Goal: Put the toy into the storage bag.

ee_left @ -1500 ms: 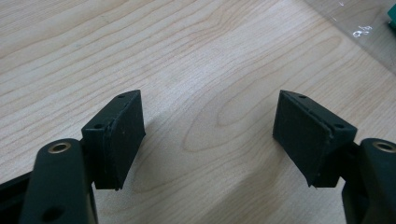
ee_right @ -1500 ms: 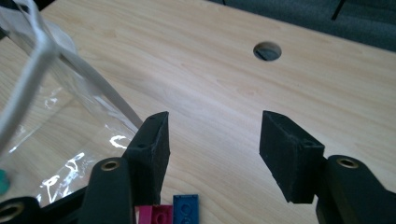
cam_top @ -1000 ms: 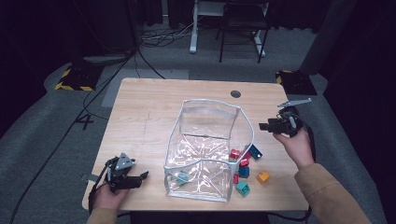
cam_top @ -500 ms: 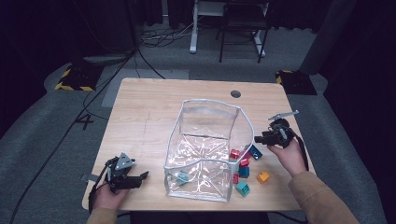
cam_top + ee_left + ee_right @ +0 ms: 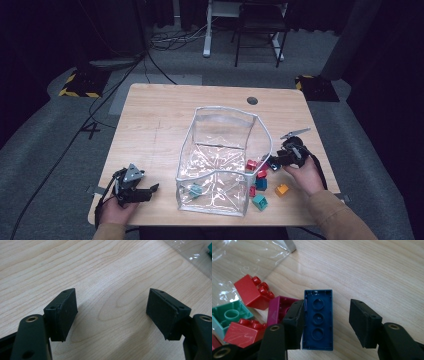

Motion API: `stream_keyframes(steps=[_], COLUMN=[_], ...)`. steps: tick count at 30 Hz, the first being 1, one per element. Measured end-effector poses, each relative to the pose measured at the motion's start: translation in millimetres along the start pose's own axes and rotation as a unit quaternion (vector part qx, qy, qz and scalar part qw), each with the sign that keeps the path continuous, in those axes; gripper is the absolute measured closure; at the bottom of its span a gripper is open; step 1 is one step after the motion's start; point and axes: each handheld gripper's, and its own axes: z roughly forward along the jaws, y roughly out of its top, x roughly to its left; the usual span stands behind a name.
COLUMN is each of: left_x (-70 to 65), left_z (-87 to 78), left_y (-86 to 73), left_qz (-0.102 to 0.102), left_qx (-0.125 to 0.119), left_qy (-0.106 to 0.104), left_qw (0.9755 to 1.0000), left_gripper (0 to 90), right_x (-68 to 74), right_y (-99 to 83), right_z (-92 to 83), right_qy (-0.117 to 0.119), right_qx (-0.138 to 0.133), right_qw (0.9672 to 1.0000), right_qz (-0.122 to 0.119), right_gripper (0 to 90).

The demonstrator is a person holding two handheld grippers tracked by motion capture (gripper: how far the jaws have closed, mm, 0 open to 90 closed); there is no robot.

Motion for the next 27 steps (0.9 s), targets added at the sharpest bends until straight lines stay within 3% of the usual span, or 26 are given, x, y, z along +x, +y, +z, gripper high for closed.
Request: stream_keyframes(steps=[10, 13, 17, 23, 26, 27], left_x=[-0.1, -0.1, -0.1, -0.1, -0.2, -0.2], left_z=[0.0, 0.0, 0.0, 0.0, 0.1, 0.1], left_y=[-0.1, -0.1, -0.1, -0.1, -0.3, -0.3], left_qz=[0.000, 0.000, 0.000, 0.000, -0.001, 0.000], left_qx=[0.000, -0.001, -0.001, 0.000, -0.002, -0.002], left_qy=[0.001, 0.001, 0.001, 0.001, 0.001, 0.001], left_qw=[1.0000, 1.0000, 1.0000, 1.0000, 1.0000, 1.0000], left_gripper=[25.2, 25.2, 25.2, 25.2, 25.3, 25.2], right_x=[2.9, 3.8, 5.3, 7.3, 6.9, 7.0], right_y=[-4.8, -5.6, -5.8, -6.4, -7.0, -7.6], right_z=[9.6, 7.7, 4.1, 7.5, 11.0, 13.1], right_qy=[-0.005, -0.012, -0.005, -0.006, -0.012, -0.022], right_qx=[0.017, 0.011, 0.001, 0.008, 0.015, 0.024], right_qw=[0.9998, 0.9998, 1.0000, 0.9999, 0.9997, 0.9993], right_qz=[-0.005, -0.009, -0.008, -0.011, -0.013, -0.020], right_gripper=[46.1, 47.0, 45.8, 45.5, 48.6, 55.6])
